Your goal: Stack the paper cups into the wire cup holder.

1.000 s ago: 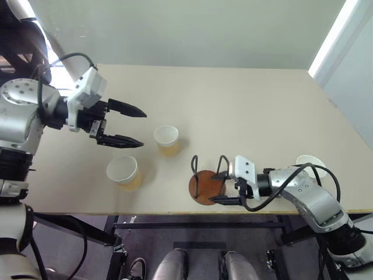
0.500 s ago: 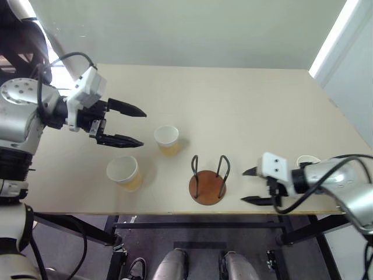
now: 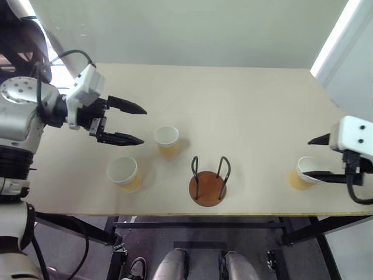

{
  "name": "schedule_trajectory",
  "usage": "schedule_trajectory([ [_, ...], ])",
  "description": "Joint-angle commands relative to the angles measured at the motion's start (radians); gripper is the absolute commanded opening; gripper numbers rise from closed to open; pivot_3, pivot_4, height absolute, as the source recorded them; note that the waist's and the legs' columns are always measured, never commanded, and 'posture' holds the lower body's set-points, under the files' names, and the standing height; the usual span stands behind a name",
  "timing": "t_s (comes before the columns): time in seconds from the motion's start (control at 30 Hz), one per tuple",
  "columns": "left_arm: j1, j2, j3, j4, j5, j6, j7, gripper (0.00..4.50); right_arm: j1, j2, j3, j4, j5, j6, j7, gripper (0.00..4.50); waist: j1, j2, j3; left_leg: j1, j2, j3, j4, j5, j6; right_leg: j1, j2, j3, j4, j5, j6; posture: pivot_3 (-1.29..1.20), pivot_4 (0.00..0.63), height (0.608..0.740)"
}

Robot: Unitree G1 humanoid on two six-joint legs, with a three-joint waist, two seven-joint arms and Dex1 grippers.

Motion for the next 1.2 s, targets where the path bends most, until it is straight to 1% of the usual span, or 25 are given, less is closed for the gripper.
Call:
schedule_trajectory([
  [0.03, -0.023, 0.003, 0.058, -0.041, -0.075, 0.018, -0.028, 4.50, 0.058, 0.014, -0.053, 0.026, -0.044, -0.038, 0.016, 3.77, 0.000, 0.000, 0.000, 0.000, 0.000, 0.000, 0.000, 0.000, 0.000, 0.000, 0.000, 0.000, 0.000, 0.000, 0.000, 0.00, 0.150, 0.740],
  [0.2, -0.037, -0.022, 0.194, -0.074, -0.225, 0.138, -0.027, 4.50, 0.100, 0.039, -0.046, 0.046, -0.060, -0.060, -0.003, 3.77, -0.001, 0.000, 0.000, 0.000, 0.000, 0.001, 0.001, 0.000, 0.002, 0.000, 0.000, 0.000, 0.000, -0.001, 0.002, 0.00, 0.150, 0.740],
  [0.37, 0.032, -0.018, 0.261, -0.120, -0.217, 0.187, -0.027, 4.50, 0.112, 0.038, -0.046, 0.082, -0.075, -0.088, 0.000, 3.77, -0.004, 0.001, 0.000, 0.003, 0.000, 0.001, 0.001, 0.002, 0.005, 0.003, 0.000, 0.001, 0.001, -0.001, 0.003, 0.00, 0.150, 0.740],
  [0.53, 0.078, -0.029, 0.330, -0.163, -0.221, 0.226, -0.008, 4.50, 0.091, 0.031, -0.005, 0.116, -0.077, -0.114, -0.012, 3.77, -0.004, 0.001, 0.000, 0.003, 0.000, 0.001, 0.001, 0.003, 0.003, 0.004, 0.001, 0.001, 0.001, 0.000, 0.003, 0.00, 0.150, 0.740],
  [0.8, 0.137, -0.056, 0.416, -0.218, -0.230, 0.279, 0.026, 4.50, 0.005, 0.035, 0.147, 0.178, -0.085, -0.165, -0.051, 3.77, -0.006, 0.001, 0.000, 0.007, 0.000, 0.001, 0.002, 0.003, 0.003, 0.007, 0.000, 0.001, 0.001, 0.002, 0.003, 0.00, 0.150, 0.740],
  [1.0, 0.174, -0.051, 0.437, -0.253, -0.224, 0.295, 0.043, 4.50, -0.059, 0.055, 0.276, 0.243, -0.109, -0.203, -0.076, 3.77, -0.006, 0.001, 0.001, 0.010, 0.000, 0.001, 0.002, 0.003, 0.003, 0.010, 0.001, 0.001, 0.001, 0.002, 0.004, 0.00, 0.150, 0.740],
  [1.2, 0.196, -0.046, 0.453, -0.277, -0.223, 0.311, 0.049, 4.50, -0.097, 0.070, 0.351, 0.296, -0.136, -0.238, -0.080, 3.77, -0.005, 0.001, 0.001, 0.010, 0.000, 0.001, 0.001, 0.003, 0.003, 0.010, 0.001, 0.001, 0.001, 0.002, 0.004, 0.00, 0.150, 0.740],
])
